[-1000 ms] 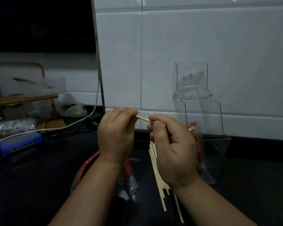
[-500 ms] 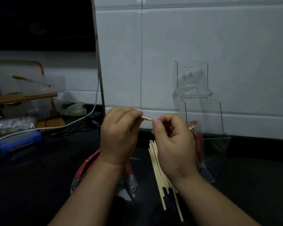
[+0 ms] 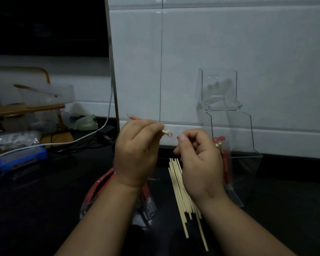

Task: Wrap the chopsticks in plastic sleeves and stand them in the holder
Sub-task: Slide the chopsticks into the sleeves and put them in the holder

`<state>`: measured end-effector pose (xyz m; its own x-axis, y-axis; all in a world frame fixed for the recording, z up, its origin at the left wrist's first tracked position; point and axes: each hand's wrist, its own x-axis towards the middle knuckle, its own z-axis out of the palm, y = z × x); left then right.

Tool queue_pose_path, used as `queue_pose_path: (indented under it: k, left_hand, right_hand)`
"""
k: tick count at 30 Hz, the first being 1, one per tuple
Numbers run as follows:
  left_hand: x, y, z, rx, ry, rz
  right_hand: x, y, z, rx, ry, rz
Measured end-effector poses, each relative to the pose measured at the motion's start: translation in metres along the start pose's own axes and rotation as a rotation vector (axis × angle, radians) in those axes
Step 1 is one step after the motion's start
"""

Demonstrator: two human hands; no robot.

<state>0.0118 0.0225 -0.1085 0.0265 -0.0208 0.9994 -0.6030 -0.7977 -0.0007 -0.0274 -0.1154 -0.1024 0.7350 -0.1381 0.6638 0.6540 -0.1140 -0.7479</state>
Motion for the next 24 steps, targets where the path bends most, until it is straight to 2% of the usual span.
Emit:
queue_pose_path:
  k: [2, 5, 9, 12, 15, 18, 20, 24]
  left_hand:
    - [0.001, 0.004, -0.003, -0.052, 0.071, -0.132]
    - [0.005, 0.008, -0.007, -0.168, 0.224, -0.424]
    - [0.010, 0.004, -0.009, -0.223, 0.311, -0.569]
    - [0.012, 0.001, -0.009, -0.285, 0.405, -0.664]
    - [0.014, -0.005, -0.010, -0.352, 0.477, -0.862]
    - [0.015, -0.010, -0.008, -0.423, 0.552, -1.017]
    - [0.014, -0.012, -0.007, -0.458, 0.559, -1.084]
    - [0.010, -0.018, -0.005, -0.593, 0.464, -1.170]
  right_hand:
    - [0.001, 0.002, 0.000, -0.033, -0.004, 0.001]
    - [0.001, 0.006, 0.002, -0.107, -0.025, 0.020]
    - [-0.001, 0.008, 0.003, -0.211, -0.079, 0.038]
    - [-0.001, 0.008, 0.001, -0.427, -0.184, -0.005]
    - [-0.003, 0.007, 0.001, -0.626, -0.333, -0.012]
    - [-0.004, 0.006, 0.001, -0.680, -0.381, 0.008]
    - [-0.004, 0.005, 0.001, -0.714, -0.382, 0.005]
    - [-0.004, 0.005, 0.001, -0.769, -0.358, -0.018]
